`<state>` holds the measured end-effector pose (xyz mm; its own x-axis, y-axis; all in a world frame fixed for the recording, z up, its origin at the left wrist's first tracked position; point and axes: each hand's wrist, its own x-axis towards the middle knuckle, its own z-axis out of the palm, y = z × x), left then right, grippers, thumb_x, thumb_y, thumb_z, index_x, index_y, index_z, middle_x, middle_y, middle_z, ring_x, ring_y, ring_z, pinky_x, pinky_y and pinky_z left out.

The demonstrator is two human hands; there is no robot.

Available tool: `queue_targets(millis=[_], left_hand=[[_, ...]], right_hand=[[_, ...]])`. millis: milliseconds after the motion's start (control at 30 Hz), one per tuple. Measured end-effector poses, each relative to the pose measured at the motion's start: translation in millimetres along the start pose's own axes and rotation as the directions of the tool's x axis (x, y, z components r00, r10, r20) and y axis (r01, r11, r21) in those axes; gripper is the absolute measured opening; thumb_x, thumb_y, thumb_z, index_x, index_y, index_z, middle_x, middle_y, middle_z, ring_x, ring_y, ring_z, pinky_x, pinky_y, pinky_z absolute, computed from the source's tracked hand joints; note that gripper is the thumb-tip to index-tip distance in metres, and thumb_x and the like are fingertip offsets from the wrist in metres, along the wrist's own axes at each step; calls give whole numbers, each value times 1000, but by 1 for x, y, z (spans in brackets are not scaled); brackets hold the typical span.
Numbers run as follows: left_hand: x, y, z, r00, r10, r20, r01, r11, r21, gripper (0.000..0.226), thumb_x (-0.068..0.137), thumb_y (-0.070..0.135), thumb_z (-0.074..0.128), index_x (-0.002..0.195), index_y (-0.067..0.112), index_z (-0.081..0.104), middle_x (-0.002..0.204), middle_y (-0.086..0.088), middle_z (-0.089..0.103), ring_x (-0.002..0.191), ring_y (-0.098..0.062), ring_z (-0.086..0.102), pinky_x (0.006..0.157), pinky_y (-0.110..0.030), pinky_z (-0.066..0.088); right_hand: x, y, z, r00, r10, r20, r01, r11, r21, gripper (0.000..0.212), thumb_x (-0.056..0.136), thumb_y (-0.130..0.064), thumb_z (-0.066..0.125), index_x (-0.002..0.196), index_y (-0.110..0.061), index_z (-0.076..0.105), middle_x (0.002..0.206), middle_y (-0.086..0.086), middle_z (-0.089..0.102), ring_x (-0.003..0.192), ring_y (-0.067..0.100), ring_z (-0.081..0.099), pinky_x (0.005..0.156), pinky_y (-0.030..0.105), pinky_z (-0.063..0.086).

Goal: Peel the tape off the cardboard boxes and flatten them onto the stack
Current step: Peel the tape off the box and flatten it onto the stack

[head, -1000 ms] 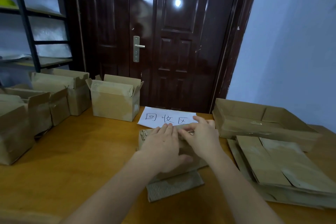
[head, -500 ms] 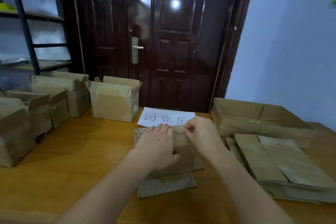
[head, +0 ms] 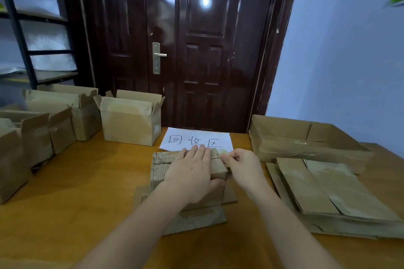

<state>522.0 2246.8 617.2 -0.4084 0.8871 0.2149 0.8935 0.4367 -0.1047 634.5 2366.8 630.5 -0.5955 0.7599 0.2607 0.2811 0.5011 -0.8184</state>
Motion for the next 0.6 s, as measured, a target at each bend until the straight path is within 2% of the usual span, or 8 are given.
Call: queue_targets(millis=[133, 233, 267, 333, 433, 467, 600], left_hand=[[0, -3, 1, 1000, 20, 1, -20, 1000, -4, 103, 91, 85, 23, 164, 14, 8, 172, -8, 14, 158, -26, 10, 127, -46, 6], [0, -4, 1, 1000, 24, -5, -24, 1000, -12, 103, 91, 84, 24, 164, 14, 9, 172, -8, 14, 158, -25, 11, 127, -46, 7], [1, -5, 1, 1000, 25, -4, -25, 1000, -16, 103, 91, 84, 24, 164, 14, 10, 172, -8, 15, 158, -25, 11, 127, -46, 8], [1, -8, 1, 999, 31, -5, -32, 999, -19, 102, 91, 84, 24, 164, 14, 10, 172, -7, 15, 158, -25, 12, 127, -46, 8], [1, -12, 1, 999, 51, -5, -51, 999, -18, 102, 91, 84, 24, 164, 15, 8, 172, -6, 13, 158, -24, 11, 127, -45, 8], [2, -13, 1, 998, 57, -2, -57, 998, -18, 102, 91, 84, 24, 164, 16, 7, 172, -6, 12, 158, -24, 10, 127, -45, 7], [4, -17, 2, 997, 71, -1, -71, 997, -30, 101, 91, 85, 25, 165, 18, 7, 172, -4, 12, 158, -23, 10, 127, -44, 6]], right_hand=[[-3, 8, 5, 1000, 25, -16, -24, 998, 50, 14, 98, -23, 66, 95, -12, 74, 95, 3, 74, 85, 15, 70, 67, 37, 64], [-6, 12, 5, 992, -121, -21, 117, 983, -141, 15, 98, -19, 65, 106, -15, 77, 97, -1, 74, 87, 10, 68, 74, 32, 62], [-7, 13, 4, 989, -147, 5, 146, 978, -151, 17, 99, -18, 64, 110, -16, 77, 100, -2, 75, 89, 10, 68, 77, 32, 62], [-8, 15, 0, 992, -101, 79, 99, 995, 28, 20, 101, -20, 61, 114, -15, 76, 103, -3, 76, 91, 13, 71, 78, 34, 63], [-9, 10, -5, 981, 73, 181, -138, 914, 381, 24, 104, -25, 57, 100, -13, 77, 96, 3, 77, 87, 18, 76, 72, 33, 63], [-9, 9, -6, 976, 95, 193, -170, 892, 419, 22, 103, -23, 58, 99, -12, 76, 96, 4, 77, 86, 18, 76, 70, 31, 63], [-7, 8, 0, 988, 87, 129, -132, 910, 393, 10, 95, -12, 69, 98, -14, 78, 91, 0, 77, 83, 11, 75, 67, 23, 60]])
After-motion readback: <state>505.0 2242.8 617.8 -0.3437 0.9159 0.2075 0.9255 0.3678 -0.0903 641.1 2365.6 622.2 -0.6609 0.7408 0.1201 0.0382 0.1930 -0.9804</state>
